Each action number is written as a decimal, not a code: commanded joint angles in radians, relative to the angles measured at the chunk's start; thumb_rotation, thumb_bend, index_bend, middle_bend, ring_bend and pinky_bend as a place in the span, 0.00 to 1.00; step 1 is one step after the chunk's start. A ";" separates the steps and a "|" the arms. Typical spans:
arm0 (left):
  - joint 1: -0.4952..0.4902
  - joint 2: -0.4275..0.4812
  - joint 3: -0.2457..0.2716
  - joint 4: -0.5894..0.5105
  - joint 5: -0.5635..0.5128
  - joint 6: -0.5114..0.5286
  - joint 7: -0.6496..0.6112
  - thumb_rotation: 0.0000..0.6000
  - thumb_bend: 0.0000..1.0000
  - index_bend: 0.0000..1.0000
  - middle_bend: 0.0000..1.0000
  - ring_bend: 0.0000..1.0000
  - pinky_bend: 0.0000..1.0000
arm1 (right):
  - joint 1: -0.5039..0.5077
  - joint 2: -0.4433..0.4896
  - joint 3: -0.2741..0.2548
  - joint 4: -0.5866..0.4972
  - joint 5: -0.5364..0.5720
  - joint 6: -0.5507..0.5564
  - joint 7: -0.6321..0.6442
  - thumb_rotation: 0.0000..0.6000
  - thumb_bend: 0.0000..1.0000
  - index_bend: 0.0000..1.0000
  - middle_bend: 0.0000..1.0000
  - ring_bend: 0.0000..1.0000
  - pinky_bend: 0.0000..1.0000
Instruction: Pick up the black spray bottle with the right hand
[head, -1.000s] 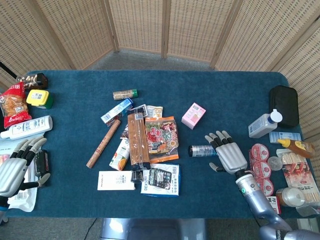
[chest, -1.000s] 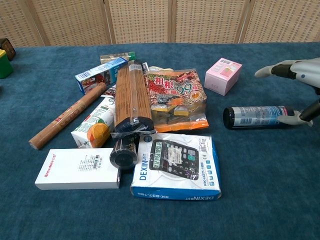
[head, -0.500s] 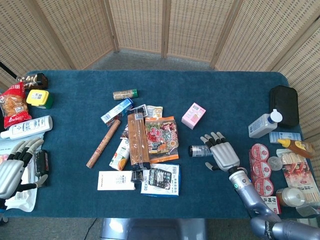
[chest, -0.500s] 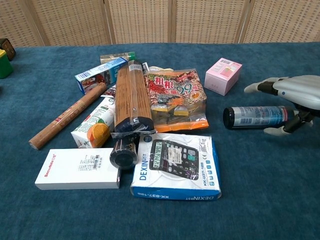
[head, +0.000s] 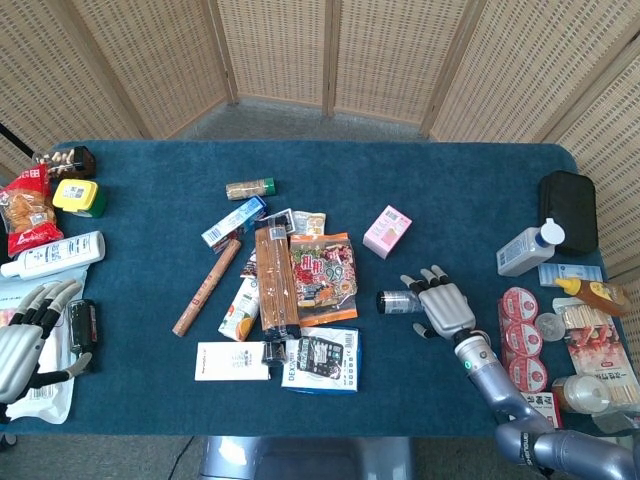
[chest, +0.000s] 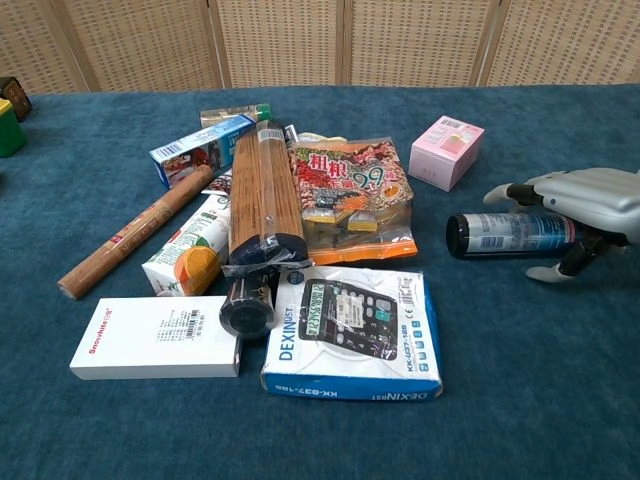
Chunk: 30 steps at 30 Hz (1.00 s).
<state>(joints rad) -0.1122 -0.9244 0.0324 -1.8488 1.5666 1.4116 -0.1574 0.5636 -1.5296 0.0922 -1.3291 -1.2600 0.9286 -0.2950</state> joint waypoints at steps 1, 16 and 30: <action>0.007 0.002 0.003 0.004 0.000 0.007 -0.005 1.00 0.30 0.00 0.00 0.00 0.00 | 0.011 -0.022 0.006 0.028 -0.005 -0.005 0.023 1.00 0.29 0.35 0.58 0.35 0.33; 0.005 -0.006 0.002 0.013 -0.003 -0.001 -0.010 1.00 0.30 0.00 0.00 0.00 0.00 | -0.006 0.043 0.014 0.001 -0.062 0.076 0.077 1.00 0.30 0.64 0.91 0.68 0.68; -0.001 -0.008 0.002 -0.002 0.014 -0.004 0.002 1.00 0.30 0.00 0.00 0.00 0.00 | 0.061 0.280 0.128 -0.361 -0.017 0.073 -0.025 1.00 0.29 0.64 0.91 0.69 0.68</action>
<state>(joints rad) -0.1136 -0.9327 0.0342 -1.8500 1.5794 1.4069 -0.1556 0.6017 -1.2949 0.1858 -1.6356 -1.3000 1.0123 -0.3022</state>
